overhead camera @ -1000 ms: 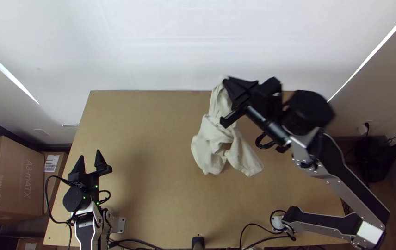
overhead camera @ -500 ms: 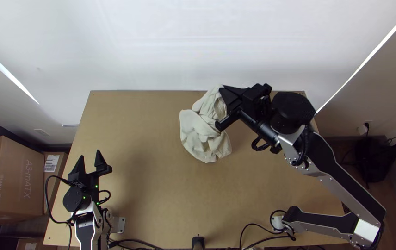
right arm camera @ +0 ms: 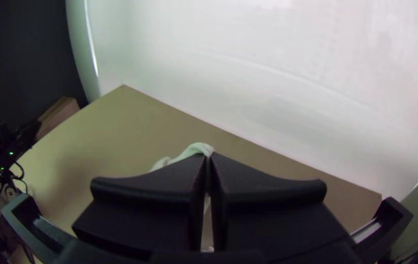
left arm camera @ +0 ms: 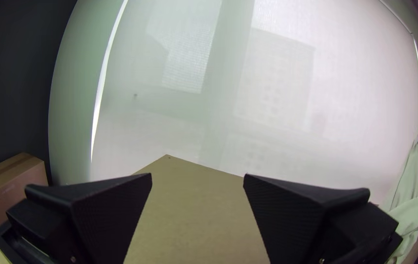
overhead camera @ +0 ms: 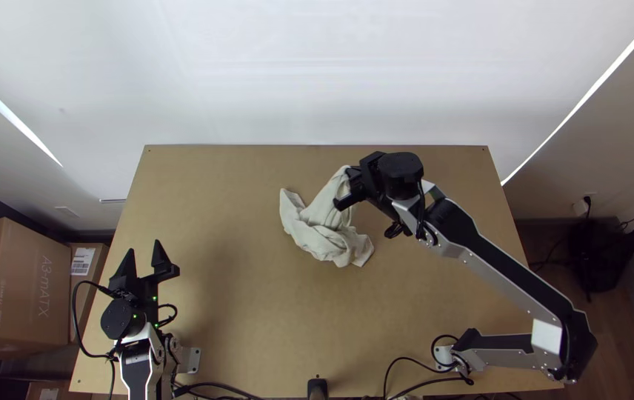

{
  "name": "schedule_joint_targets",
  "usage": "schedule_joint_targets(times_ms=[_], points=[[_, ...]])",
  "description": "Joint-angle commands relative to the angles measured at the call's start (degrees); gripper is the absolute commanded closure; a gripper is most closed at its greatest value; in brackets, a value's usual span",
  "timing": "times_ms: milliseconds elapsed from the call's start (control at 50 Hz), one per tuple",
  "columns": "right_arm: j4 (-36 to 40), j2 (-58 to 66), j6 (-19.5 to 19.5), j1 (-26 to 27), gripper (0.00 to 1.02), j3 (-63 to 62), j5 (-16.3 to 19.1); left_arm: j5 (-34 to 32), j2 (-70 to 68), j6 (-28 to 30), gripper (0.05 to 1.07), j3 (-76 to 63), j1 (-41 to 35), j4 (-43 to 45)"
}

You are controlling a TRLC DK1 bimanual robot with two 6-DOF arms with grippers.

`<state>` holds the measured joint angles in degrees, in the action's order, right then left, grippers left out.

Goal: Fold the t-shirt

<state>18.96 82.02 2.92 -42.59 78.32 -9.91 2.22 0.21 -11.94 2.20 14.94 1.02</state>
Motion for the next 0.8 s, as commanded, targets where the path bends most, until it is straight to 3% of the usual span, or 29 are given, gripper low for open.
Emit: schedule_joint_targets(times_ms=[0,380,500,780], points=[[-1.0,0.7,2.6,3.6,1.00,-4.0,-0.1,0.7,-0.2,0.3,0.10,-2.0,-0.2,-0.8],[-2.3,-0.5,4.8,9.1,1.00,-12.1,0.2,0.7,-0.2,0.3,0.10,-2.0,-0.2,-0.8],[-3.1,-0.3,5.9,10.2,1.00,-12.7,0.2,0.3,-0.2,-3.1,0.10,-2.1,-0.5,-0.8],[-4.1,-0.9,6.9,12.9,1.00,-13.6,0.2,-1.1,-0.4,-1.9,0.10,-1.6,-2.0,1.7]])
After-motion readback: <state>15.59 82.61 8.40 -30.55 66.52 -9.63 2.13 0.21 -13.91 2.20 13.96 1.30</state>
